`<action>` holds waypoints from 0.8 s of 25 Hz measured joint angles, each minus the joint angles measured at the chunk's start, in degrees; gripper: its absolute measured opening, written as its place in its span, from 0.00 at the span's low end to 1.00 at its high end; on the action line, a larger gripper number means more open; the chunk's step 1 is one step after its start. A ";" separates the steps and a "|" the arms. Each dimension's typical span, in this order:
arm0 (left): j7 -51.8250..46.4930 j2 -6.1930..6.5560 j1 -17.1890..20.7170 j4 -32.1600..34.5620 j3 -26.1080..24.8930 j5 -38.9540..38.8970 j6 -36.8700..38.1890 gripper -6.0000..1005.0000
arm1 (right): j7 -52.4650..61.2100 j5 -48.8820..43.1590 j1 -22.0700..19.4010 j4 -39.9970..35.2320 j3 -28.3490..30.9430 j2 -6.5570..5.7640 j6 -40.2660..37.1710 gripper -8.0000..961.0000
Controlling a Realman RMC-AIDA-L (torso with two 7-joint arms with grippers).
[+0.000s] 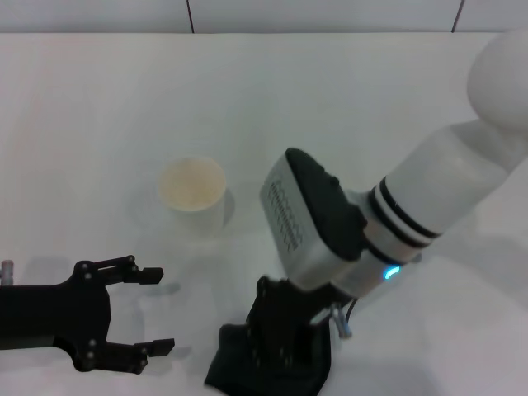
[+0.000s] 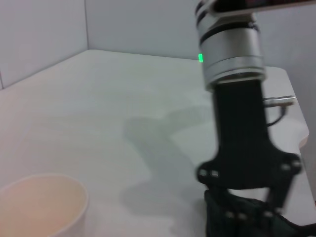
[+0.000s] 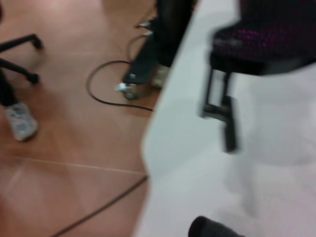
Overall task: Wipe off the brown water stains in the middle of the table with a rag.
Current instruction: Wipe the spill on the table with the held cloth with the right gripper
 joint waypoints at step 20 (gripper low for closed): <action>-0.42 -0.09 -0.53 -0.51 0.53 0.53 -0.29 0.88 | -0.95 -8.95 -0.47 2.17 7.55 0.15 1.94 0.09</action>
